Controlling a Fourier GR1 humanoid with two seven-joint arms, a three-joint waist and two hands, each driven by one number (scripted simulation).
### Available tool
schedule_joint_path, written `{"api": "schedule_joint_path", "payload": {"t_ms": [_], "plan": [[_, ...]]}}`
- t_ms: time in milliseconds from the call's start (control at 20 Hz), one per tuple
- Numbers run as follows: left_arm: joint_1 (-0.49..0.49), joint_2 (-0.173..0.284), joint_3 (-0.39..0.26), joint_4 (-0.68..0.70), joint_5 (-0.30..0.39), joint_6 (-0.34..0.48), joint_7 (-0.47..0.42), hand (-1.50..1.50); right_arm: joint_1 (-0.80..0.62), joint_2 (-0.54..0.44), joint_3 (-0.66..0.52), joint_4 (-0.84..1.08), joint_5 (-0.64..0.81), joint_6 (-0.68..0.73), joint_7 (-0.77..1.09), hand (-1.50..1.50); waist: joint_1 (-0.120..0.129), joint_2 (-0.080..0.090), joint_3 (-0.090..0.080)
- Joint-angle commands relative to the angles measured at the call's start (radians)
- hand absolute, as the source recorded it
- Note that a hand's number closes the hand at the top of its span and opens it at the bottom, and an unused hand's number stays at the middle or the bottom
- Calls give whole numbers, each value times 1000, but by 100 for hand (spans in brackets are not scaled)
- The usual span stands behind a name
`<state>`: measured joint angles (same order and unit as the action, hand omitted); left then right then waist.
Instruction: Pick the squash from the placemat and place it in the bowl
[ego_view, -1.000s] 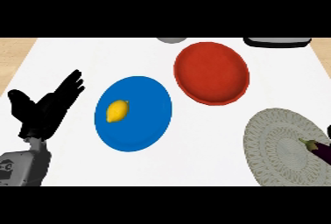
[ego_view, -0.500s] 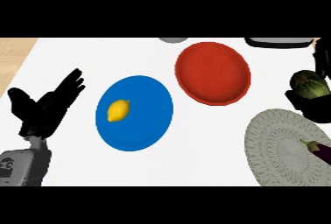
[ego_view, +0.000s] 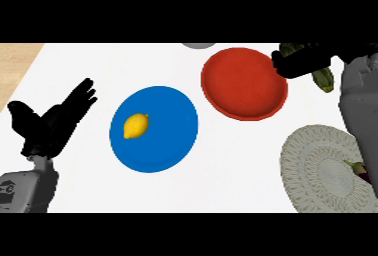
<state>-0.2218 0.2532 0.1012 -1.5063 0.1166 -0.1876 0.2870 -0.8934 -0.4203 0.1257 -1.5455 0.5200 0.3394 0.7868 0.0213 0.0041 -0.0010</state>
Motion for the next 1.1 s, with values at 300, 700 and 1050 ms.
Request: {"api": "schedule_joint_path", "payload": {"t_ms": [300, 700, 1050], "plan": [[14, -22, -17, -16, -23, 8, -3, 0, -132, 87, -56, 595, 139, -266, -300, 150, 17, 8, 1], [-48, -19, -21, 11, -20, -9, 1, 0, -300, 162, -125, 995, 129, -360, -509, 150, 35, 16, 1], [-65, -33, -24, -7, -7, -3, 26, 0, -267, 199, -316, 1143, -31, -442, -554, -150, 66, 32, 4]]}}
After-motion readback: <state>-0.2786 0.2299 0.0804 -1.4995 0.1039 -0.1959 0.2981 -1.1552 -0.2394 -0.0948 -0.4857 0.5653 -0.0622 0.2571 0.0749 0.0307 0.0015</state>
